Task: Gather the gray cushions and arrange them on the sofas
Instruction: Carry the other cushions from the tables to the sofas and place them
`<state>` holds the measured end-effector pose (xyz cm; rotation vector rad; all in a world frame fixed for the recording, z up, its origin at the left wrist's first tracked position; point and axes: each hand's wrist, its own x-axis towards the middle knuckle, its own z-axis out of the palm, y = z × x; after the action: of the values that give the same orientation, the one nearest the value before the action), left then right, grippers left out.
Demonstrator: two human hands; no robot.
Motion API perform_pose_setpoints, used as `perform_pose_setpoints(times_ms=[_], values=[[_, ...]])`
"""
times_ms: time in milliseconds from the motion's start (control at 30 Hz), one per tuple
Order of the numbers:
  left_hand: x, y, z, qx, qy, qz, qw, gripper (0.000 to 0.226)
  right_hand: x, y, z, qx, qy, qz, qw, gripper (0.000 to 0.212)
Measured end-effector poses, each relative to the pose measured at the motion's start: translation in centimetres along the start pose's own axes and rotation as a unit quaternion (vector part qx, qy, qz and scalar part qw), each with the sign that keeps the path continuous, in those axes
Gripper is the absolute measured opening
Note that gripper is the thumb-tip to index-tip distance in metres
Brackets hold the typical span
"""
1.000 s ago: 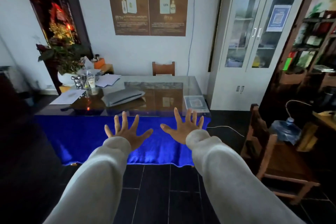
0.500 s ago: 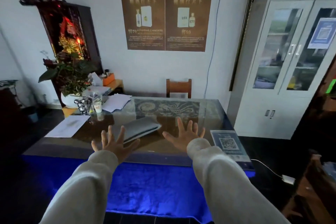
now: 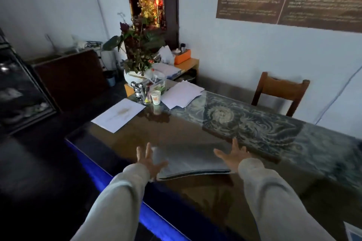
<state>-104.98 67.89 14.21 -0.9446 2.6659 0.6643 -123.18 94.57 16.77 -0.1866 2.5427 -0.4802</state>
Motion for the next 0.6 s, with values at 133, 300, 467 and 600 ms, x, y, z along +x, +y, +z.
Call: perform_pose_setpoints(times_ms=[133, 300, 467, 600], values=[[6.6, 0.3, 2.8, -0.134, -0.015, -0.12, 0.984, 0.102, 10.2, -1.2, 1.1, -0.007, -0.065, 0.014, 0.998, 0.119], [11.2, 0.0, 5.0, -0.273, -0.091, -0.245, 0.926, 0.115, 17.4, -2.4, 2.6, 0.034, -0.123, 0.093, 0.987, 0.139], [15.0, -1.5, 0.4, -0.439, 0.015, -0.306, 0.845, 0.119, 20.0, -8.4, 0.4, 0.21, -0.047, 0.006, 0.977, 0.134], [14.7, -3.4, -6.1, -0.477, 0.126, -0.257, 0.831, 0.098, 18.5, -16.0, -2.2, 0.27, 0.012, -0.112, 0.956, 0.119]])
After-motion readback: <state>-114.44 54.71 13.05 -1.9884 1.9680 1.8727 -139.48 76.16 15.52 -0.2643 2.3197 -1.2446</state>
